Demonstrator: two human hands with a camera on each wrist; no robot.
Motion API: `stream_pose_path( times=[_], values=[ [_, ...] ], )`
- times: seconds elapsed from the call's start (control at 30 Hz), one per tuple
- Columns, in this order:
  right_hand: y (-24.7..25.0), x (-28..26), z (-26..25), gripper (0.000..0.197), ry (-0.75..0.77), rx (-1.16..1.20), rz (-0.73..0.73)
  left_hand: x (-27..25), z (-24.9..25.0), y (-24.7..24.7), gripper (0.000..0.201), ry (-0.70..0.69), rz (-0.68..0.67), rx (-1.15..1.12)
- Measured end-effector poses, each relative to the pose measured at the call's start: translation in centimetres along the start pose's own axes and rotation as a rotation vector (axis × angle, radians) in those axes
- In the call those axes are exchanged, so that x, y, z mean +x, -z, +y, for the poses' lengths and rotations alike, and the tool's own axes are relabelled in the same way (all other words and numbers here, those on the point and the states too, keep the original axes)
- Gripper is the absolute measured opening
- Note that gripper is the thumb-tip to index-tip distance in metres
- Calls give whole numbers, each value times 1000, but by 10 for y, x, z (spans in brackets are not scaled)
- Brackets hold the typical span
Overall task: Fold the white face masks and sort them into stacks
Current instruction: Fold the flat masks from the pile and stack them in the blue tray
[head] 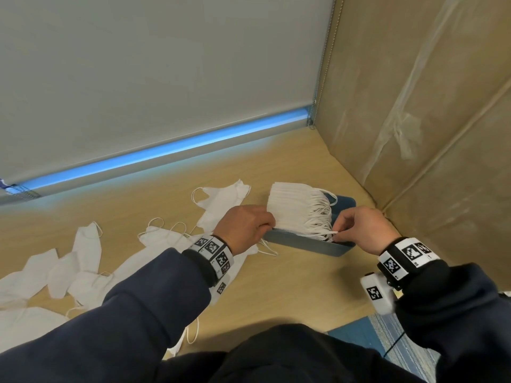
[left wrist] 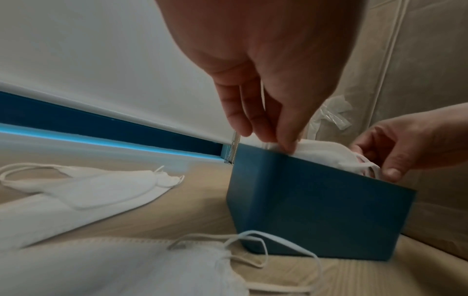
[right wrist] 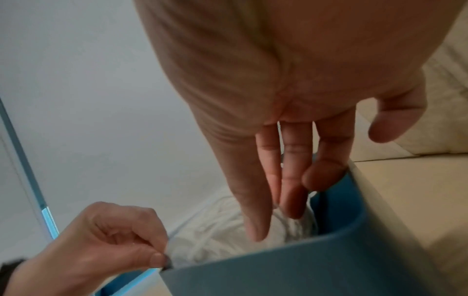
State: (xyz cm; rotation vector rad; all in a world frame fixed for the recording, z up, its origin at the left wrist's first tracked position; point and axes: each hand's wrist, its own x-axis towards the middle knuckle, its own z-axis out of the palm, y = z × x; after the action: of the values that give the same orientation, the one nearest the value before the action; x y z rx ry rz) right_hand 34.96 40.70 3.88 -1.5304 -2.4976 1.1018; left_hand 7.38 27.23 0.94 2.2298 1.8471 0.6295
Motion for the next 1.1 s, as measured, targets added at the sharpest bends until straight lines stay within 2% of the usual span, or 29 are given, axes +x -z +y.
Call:
stream_pose_path(
  times=[0.1, 0.17, 0.23, 0.27, 0.3, 0.37, 0.4, 0.47, 0.5, 0.53, 0.63, 0.8, 0.97, 1.1],
  values=[
    [5, 2, -5, 32, -24, 81, -45, 5, -2, 0, 14, 5, -5, 28],
    [8, -2, -17, 45, -49, 278, -17, 5, -4, 0, 15, -1, 2, 35],
    [11, -9, -35, 33, -96, 506, 10, 1, -5, -1, 15, 56, 13, -24],
    [11, -8, -41, 24, -138, 546, -16, -2, -6, -3, 15, 146, 44, -105],
    [10, -5, -44, 27, -178, 545, -53, -4, -7, -5, 14, 283, 99, -217],
    [5, 14, -40, 59, -295, 493, -138, -6, -6, -9, 13, 592, 223, -494],
    [1, 23, -38, 69, -349, 500, -179, -5, -3, -10, 13, 720, 246, -653],
    [-12, 44, -27, 81, -425, 605, -250, -3, 9, -14, 16, 901, 214, -914],
    [-19, 53, -22, 89, -454, 693, -288, -1, 16, -16, 20, 943, 199, -960],
    [-25, 57, -21, 92, -458, 765, -282, 1, 21, -18, 27, 957, 190, -947],
    [-34, 54, -23, 79, -451, 879, -251, 8, 29, -21, 47, 926, 176, -758],
    [-32, 48, -26, 56, -506, 1050, -229, 5, 24, -26, 49, 901, 172, -715],
    [-35, 46, -30, 59, -537, 1198, -206, -1, 25, -35, 45, 879, 188, -702],
    [-33, 43, -29, 58, -539, 1278, -240, -4, 22, -41, 54, 842, 202, -659]
  ],
)
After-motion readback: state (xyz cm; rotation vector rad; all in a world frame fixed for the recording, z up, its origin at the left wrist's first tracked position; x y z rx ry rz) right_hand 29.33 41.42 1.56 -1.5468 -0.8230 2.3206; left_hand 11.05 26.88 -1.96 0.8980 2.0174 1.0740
